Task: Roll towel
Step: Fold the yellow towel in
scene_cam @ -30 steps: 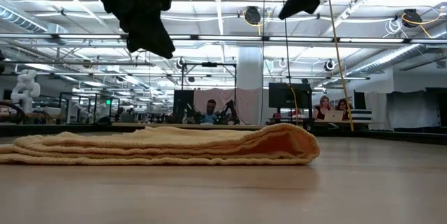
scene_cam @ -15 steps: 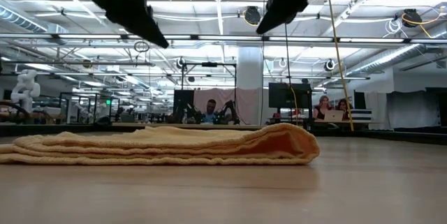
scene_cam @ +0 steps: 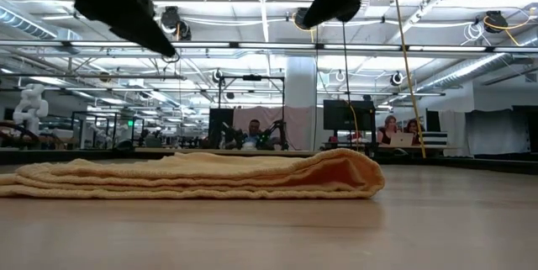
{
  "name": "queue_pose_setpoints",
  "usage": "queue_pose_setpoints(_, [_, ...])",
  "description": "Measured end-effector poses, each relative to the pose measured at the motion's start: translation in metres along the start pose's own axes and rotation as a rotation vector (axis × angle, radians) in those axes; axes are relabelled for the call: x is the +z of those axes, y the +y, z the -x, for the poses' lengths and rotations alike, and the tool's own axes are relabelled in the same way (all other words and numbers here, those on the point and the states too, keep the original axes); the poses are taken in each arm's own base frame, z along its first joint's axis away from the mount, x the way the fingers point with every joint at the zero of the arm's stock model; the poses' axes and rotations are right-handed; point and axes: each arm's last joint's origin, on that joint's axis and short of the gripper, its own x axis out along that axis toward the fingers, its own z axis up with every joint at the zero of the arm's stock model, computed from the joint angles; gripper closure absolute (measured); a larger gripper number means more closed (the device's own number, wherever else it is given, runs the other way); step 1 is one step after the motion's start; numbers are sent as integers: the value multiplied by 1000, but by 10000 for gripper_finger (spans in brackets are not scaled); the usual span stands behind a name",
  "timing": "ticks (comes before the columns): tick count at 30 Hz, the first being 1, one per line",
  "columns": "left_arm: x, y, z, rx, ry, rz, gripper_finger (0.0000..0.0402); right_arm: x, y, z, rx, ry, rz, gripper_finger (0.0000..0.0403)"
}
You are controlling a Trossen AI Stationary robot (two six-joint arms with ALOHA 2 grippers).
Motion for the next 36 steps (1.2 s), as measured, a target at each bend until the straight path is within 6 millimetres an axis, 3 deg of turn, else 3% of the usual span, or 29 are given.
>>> queue_pose_setpoints(5, [-10, -6, 0, 107, 3, 73, 272, -4, 31, 7, -86, -29, 64, 403])
queue_pose_setpoints(10, [-20, -19, -3, 100, 28, 11, 272, -12, 45, 7, -42, -1, 107, 403])
queue_pose_setpoints(15, [-31, -43, 0, 9, 33, -11, 261, -41, 68, -4, 42, 14, 132, 403])
queue_pose_setpoints(21, [-54, -74, 7, -72, 46, -11, 208, -83, 89, -22, 75, -111, 116, 403])
queue_pose_setpoints(26, [-72, -92, 4, -93, 62, -70, 172, -107, 91, -30, 37, -205, 58, 403])
queue_pose_setpoints(32, [-91, -105, -6, -73, 69, -160, 169, -122, 89, -33, 35, -199, -11, 400])
queue_pose_setpoints(36, [-96, -108, -11, -65, 73, -166, 168, -123, 90, -33, 87, -187, -22, 375])
